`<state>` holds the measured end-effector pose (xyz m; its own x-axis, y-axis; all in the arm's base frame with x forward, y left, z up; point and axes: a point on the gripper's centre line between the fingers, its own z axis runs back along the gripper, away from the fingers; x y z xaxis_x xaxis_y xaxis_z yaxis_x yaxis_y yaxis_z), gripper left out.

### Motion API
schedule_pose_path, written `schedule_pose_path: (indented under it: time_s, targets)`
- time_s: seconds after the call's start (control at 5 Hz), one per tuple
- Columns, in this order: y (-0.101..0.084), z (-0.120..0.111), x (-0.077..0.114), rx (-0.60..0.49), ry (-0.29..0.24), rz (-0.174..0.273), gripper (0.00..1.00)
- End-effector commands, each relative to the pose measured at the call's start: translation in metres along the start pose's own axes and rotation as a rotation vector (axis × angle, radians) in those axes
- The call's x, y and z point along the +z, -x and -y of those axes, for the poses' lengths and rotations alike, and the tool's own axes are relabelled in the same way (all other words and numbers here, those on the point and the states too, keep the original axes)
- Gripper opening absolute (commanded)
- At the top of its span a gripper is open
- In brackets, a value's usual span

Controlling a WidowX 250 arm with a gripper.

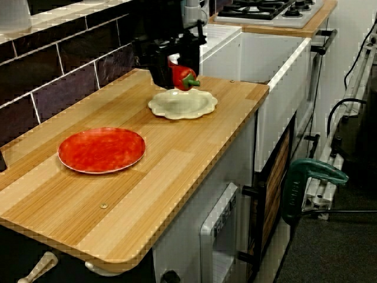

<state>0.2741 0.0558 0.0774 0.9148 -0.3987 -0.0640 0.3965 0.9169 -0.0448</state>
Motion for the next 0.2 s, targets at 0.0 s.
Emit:
schedule_pose_path:
  time_s: [0.0]
  targets:
    - [0.0538, -0.0522, 0.0436, 0.268, -0.033, 0.055, 0.00]
